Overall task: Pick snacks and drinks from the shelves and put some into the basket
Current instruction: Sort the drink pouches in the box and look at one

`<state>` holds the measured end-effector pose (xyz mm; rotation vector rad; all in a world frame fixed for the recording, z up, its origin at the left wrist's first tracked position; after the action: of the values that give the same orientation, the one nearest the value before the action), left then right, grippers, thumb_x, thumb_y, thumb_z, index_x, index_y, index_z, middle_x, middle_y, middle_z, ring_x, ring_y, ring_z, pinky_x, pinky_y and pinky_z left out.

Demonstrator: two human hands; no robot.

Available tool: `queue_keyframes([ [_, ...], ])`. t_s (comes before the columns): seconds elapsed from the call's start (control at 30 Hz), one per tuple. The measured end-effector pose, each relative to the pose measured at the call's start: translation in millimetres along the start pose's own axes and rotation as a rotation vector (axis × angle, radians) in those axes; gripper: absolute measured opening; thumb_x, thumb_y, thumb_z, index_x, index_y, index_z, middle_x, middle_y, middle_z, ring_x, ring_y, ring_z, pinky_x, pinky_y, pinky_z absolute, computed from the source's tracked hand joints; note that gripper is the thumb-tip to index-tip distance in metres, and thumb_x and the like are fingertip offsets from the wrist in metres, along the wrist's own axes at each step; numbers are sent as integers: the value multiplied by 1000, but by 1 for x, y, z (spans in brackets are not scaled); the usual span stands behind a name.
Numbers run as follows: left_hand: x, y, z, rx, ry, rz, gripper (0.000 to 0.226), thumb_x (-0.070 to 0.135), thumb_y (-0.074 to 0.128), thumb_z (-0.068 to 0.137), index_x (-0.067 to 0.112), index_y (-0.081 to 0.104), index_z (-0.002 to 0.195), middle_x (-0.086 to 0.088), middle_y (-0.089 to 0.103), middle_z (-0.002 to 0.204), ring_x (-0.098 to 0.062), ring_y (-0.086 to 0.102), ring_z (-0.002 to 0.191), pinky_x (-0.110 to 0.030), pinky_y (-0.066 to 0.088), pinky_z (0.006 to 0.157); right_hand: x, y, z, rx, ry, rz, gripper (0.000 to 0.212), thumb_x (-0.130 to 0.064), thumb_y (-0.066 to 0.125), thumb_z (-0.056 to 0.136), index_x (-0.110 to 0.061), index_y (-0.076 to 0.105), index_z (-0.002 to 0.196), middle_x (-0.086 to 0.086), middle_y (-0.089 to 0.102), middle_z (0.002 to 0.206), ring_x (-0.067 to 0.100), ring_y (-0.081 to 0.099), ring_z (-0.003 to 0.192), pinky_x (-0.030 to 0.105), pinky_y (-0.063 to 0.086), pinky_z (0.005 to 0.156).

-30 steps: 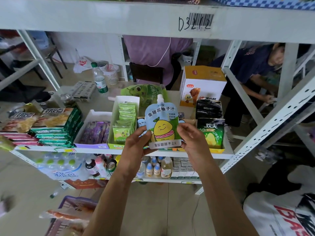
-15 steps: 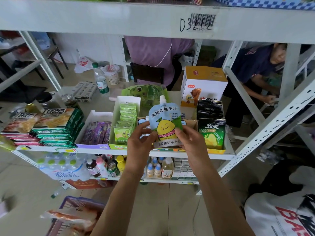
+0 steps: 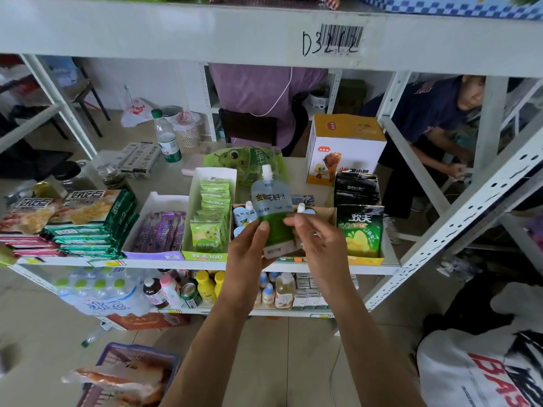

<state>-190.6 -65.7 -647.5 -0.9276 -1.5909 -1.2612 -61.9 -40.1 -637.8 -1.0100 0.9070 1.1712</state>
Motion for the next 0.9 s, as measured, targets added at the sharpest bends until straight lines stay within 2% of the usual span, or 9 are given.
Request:
queue_keyframes([
  [0.13,-3,-4,1,18,-88,-86,28,23,45,103,13,70,105,-9,74,102,-26,69,104,-39,56,89,13,-10,4,101,83,-95,16,-19,63,94,-24,68,109,-7,66,103,5,61,84,19,49,68],
  [0.2,-3,-5,0,6,-100,-107,29,23,45,103,12,71,105,-13,73,106,-28,68,106,-41,54,92,16,-11,6,88,136,-77,15,-19,64,94,-22,68,108,-5,69,99,10,64,86,24,51,72],
  [0.3,-2,-9,1,4,-79,-55,26,21,48,102,11,71,106,-15,72,110,-29,67,108,-40,55,89,15,-12,5,61,213,88,13,-9,63,93,-21,69,91,1,72,88,21,67,85,45,55,80],
  [0.43,-2,-16,4,61,-48,6,22,18,56,98,3,66,109,-17,71,110,-31,67,106,-43,56,87,16,-14,3,55,236,183,16,-8,65,91,-23,71,90,3,73,90,24,69,90,55,55,85],
  [0.5,-1,-18,4,75,-48,-8,21,16,57,97,1,64,109,-19,71,110,-27,68,101,-35,58,78,16,-14,2,61,242,199,14,-10,66,91,-22,72,92,6,74,92,28,69,92,58,54,85],
  [0.7,2,-19,3,63,-60,-29,14,15,56,98,8,68,102,-16,72,106,-24,69,97,-34,58,77,14,-15,-1,55,285,233,9,-14,67,91,-16,72,98,13,74,99,32,69,98,51,56,88],
  [0.8,3,-19,3,57,-55,-39,13,13,55,98,11,68,98,-11,73,100,-22,69,94,-32,58,73,12,-15,-2,54,296,237,10,-14,67,91,-14,72,100,12,74,98,26,70,94,41,55,82],
  [0.9,4,-19,3,49,-49,-38,14,13,55,98,14,68,95,-9,73,98,-21,69,93,-32,58,74,10,-14,-3,58,307,267,10,-12,66,91,-13,71,99,13,74,97,23,69,90,41,55,80],
])
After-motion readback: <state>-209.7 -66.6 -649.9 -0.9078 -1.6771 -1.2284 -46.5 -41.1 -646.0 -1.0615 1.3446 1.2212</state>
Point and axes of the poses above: each hand's wrist, its own z-axis towards the middle knuckle, its own y-axis out of the palm, x = y × z, the point moved 2 cm from there along z, towards the middle knuckle
